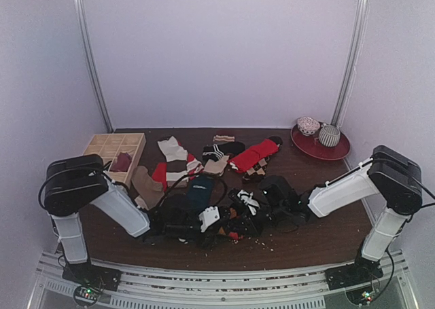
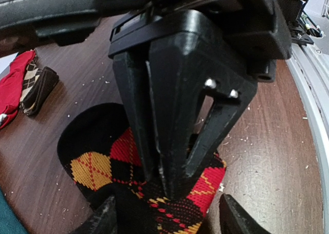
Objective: Roll the socks
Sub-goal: Roll a pair of socks at the center of the board.
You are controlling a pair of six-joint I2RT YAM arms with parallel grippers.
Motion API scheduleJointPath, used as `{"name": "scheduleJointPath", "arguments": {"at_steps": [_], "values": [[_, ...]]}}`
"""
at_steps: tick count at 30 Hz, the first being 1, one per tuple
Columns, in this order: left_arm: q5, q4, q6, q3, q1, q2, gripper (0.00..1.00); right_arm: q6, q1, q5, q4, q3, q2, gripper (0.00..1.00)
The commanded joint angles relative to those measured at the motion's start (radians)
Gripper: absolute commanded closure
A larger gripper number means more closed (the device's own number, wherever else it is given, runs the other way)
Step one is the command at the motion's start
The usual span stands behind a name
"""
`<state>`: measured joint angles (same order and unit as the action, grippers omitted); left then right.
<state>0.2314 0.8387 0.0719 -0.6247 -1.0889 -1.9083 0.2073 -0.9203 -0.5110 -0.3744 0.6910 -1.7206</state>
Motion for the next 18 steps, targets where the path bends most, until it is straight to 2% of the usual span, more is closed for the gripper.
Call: {"name": "scheduleJointPath", "arguments": {"at_steps": [1, 6, 11, 13, 18], "values": [[0.048, -0.164, -0.042, -0.034, -0.009, -0.025, 0.4, -0.022, 0.001, -0.027, 0.271, -0.053, -0.062, 0.87], [0.032, -0.193, -0.081, 0.008, -0.009, -0.009, 0.36, -0.031, 0.019, -0.041, 0.29, -0.048, -0.043, 0.87], [0.011, -0.238, -0.098, 0.012, -0.016, -0.025, 0.36, -0.05, 0.049, -0.053, 0.326, -0.034, -0.029, 0.87], [0.004, -0.258, -0.099, 0.002, -0.028, -0.039, 0.38, -0.056, 0.057, -0.064, 0.331, -0.026, -0.022, 0.87], [0.004, -0.279, -0.078, -0.026, -0.055, -0.04, 0.52, -0.06, 0.063, -0.085, 0.327, -0.011, -0.046, 0.87]]}}
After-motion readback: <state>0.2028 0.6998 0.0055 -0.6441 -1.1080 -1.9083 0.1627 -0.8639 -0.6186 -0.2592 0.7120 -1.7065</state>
